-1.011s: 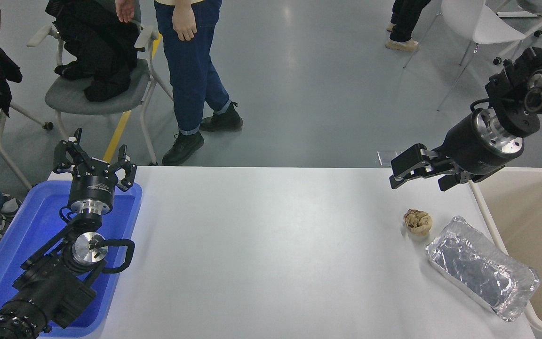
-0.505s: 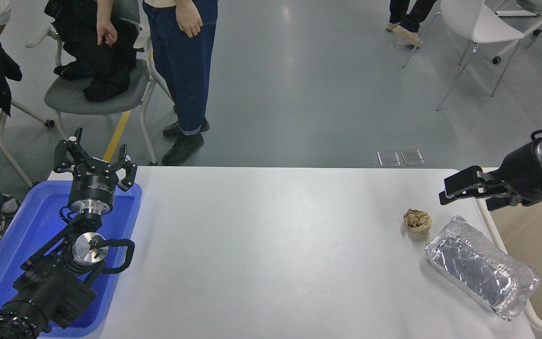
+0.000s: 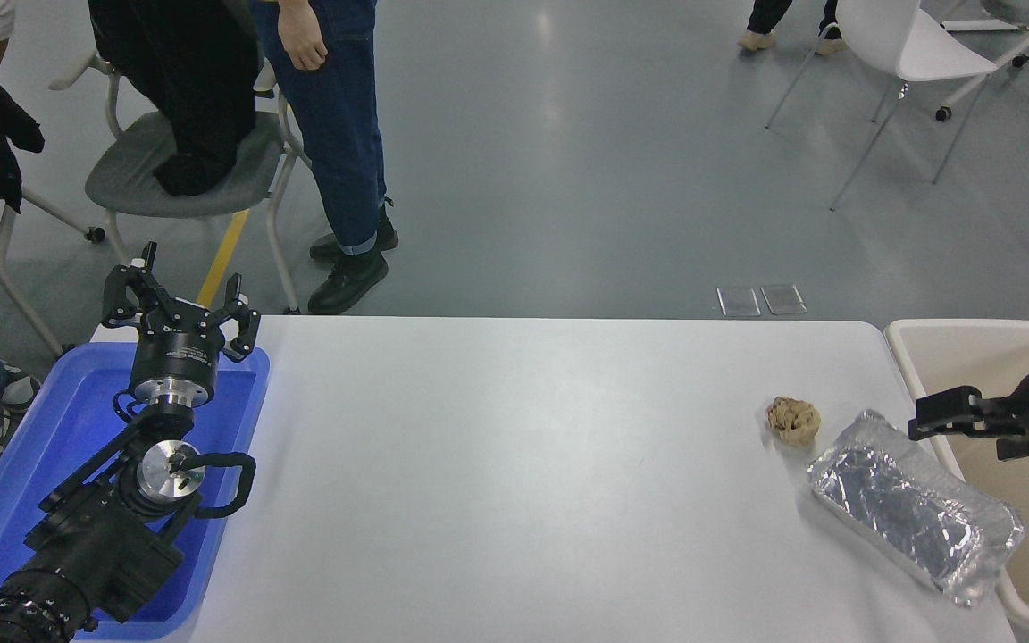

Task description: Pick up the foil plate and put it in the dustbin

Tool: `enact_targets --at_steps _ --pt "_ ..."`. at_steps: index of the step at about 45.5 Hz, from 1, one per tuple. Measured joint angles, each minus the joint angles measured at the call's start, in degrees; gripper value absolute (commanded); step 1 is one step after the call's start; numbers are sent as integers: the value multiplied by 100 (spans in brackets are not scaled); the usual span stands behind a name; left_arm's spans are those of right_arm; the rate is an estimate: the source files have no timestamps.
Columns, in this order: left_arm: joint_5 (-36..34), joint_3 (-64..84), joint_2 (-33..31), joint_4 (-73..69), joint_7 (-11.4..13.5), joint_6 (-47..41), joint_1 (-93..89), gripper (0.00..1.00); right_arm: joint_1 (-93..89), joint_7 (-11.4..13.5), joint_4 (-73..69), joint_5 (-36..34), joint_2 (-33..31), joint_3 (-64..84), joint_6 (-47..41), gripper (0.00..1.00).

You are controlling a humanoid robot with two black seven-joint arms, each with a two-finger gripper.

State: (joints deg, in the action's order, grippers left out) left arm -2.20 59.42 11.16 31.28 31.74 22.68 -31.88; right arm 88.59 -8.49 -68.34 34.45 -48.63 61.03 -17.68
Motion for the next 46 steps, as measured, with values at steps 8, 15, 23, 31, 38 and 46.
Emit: enact_targets --at_steps 8,15,23,31,38,46 --pt "0 -5 0 0 0 0 1 99 -540 146 184 -90 -115 -69 287 100" --pt "0 -7 0 0 -1 0 5 99 -830 306 261 -388 -196 -111 474 100" --pt "0 -8 0 1 -1 0 5 99 -1116 391 304 -610 -258 -218 602 100" --pt "-2 -9 0 1 -1 0 6 99 -1508 428 327 -707 -272 -589 694 100" --pt "-2 -9 0 1 -3 0 6 99 -1850 446 429 -746 -239 -934 742 100" --pt "-1 -9 0 0 -3 0 6 99 -2263 460 739 -764 -107 -1276 772 100"
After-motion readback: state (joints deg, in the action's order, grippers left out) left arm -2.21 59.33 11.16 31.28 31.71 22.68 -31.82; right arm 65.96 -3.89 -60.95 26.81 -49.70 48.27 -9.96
